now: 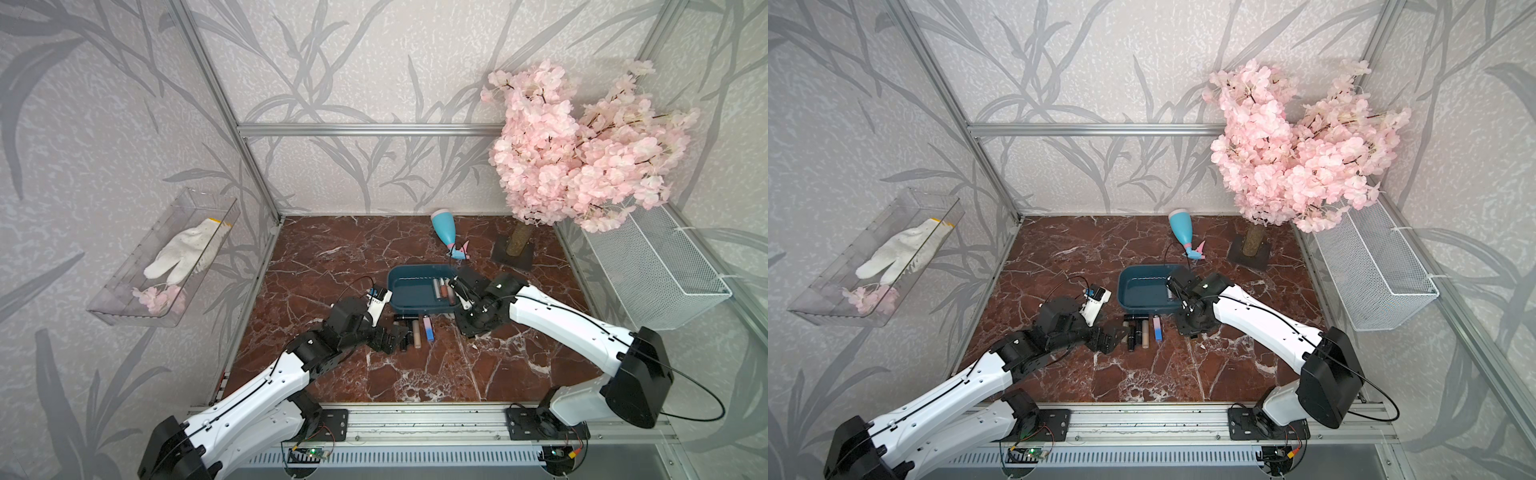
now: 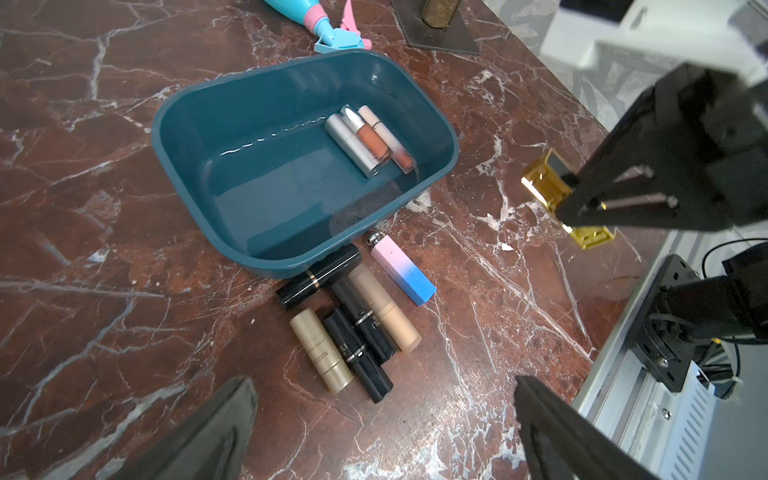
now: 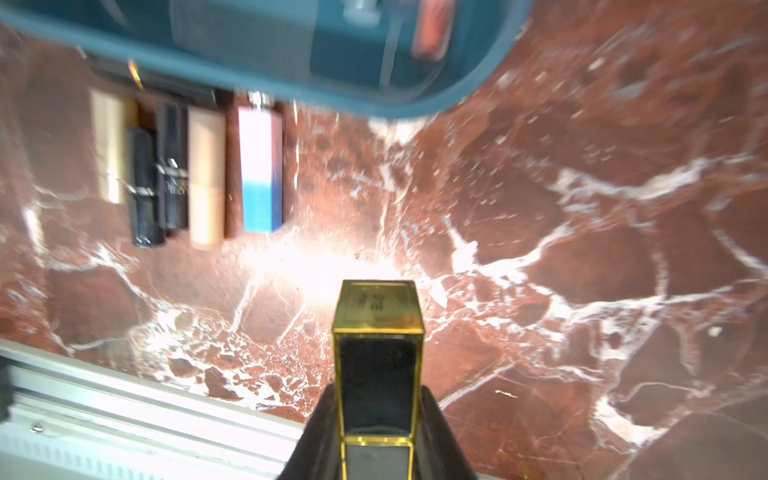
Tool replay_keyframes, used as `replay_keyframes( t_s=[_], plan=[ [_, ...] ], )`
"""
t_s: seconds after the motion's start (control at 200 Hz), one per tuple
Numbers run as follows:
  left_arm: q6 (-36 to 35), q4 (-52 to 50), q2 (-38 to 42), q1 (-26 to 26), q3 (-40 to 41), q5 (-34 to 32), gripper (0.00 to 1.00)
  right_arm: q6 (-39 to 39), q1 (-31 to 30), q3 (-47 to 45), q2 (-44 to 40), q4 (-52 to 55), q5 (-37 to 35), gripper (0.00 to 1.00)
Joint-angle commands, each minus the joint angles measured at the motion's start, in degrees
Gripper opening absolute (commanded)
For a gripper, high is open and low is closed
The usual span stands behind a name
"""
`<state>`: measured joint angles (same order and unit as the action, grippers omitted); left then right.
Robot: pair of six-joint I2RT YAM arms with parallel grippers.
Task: Put the lipstick into the storage box
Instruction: Pick up the lipstick at the center of the board, then place the lipstick in the storage box.
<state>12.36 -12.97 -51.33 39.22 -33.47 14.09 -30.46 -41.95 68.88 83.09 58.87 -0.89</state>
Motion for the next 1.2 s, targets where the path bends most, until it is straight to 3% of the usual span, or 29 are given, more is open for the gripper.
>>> replay_keyframes(
  t_s=[0.0, 0.195, 0.53, 0.83, 1.2],
  plan=[
    [-6.99, 2.65, -1.72, -0.20, -4.53, 3.53, 1.00, 3.18, 2.29, 5.73, 0.07, 3.11, -1.42, 0.18],
    [-14.46, 2.16, -3.88, -0.19, -7.73, 4.52, 1.00, 6.83, 3.89, 21.12, 11.43, 5.88, 2.44, 0.18],
    [-15.44, 2.24, -3.06, -0.46, -7.18, 1.17, 1.00, 7.96, 4.03, 42.80, 35.34, 9.73, 4.89, 0.18],
    [-14.12, 1.00, -0.51, -0.64, -5.40, 0.86, 1.00, 5.99, 4.06, 48.54, 45.88, 8.79, 2.36, 0.18],
    [-16.12, -0.36, -0.87, -0.80, -3.39, 3.20, 1.00, 3.50, 4.12, 50.13, 51.63, 8.04, -0.35, 0.19]
  ],
)
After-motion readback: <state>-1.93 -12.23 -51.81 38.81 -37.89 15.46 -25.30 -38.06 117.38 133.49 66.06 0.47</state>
